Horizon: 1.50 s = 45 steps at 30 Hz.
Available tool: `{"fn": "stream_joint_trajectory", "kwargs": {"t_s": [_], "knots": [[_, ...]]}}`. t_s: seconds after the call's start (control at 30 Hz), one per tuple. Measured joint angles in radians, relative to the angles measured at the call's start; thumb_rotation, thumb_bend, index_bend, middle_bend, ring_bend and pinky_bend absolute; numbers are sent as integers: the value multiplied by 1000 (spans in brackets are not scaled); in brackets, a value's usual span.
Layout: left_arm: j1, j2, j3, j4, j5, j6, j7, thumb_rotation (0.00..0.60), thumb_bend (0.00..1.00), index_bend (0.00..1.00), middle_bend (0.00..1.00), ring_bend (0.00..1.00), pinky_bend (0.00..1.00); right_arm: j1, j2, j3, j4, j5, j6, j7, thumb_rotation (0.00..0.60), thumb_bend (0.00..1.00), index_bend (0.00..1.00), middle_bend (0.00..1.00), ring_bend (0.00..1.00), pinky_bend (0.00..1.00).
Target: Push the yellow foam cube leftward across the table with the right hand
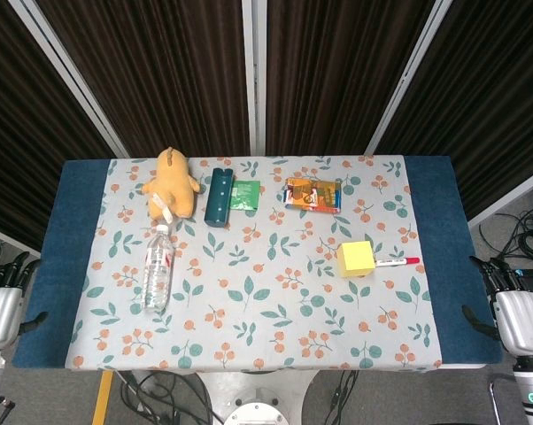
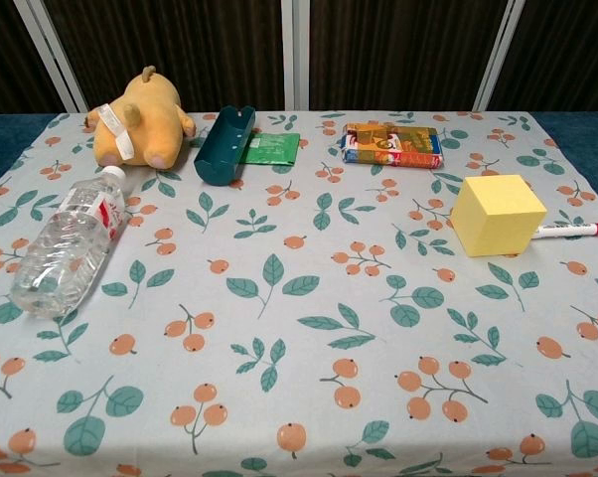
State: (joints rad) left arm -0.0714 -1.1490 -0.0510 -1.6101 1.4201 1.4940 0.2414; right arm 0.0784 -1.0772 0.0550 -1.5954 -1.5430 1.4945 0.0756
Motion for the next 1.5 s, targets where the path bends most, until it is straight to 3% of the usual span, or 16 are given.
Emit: {"fn": "stream_joint_trajectory", "kwargs": {"t_s": [0.33, 0.47, 0.77, 0.9, 1.0, 1.2, 1.5], "knots": [[4, -6, 0, 13, 15, 14, -10, 600, 88, 229, 200, 202, 189, -2, -4, -4, 4, -8, 5, 0, 600, 187, 123, 235, 97, 215], [3, -10, -2, 17, 15, 15, -12, 600, 87, 229, 200, 202, 190, 16, -6, 2, 5, -13, -12, -18, 600, 214, 184, 288, 100, 217], [16, -17, 2, 26, 24, 32, -33, 600, 88, 229, 200, 202, 189, 147, -25, 55, 23, 25, -184, -98, 600, 195, 318, 344, 106, 237], [24, -16, 6, 25, 19, 35, -35, 600, 88, 229, 200, 202, 190, 240, -85, 89, 79, 87, -304, -150, 600, 70, 348, 357, 108, 242], [29, -15, 7, 24, 15, 37, -36, 600, 88, 229, 200, 202, 190, 304, -156, 107, 149, 131, -377, -187, 600, 54, 387, 343, 108, 243], [34, -13, 9, 20, 12, 35, -40, 600, 88, 229, 200, 202, 189, 384, -297, 115, 305, 190, -487, -245, 600, 93, 395, 382, 123, 244], [33, -15, 11, 22, 4, 17, -52, 600, 88, 229, 200, 202, 190, 428, -433, 94, 485, 224, -548, -250, 600, 181, 434, 440, 144, 244]]}}
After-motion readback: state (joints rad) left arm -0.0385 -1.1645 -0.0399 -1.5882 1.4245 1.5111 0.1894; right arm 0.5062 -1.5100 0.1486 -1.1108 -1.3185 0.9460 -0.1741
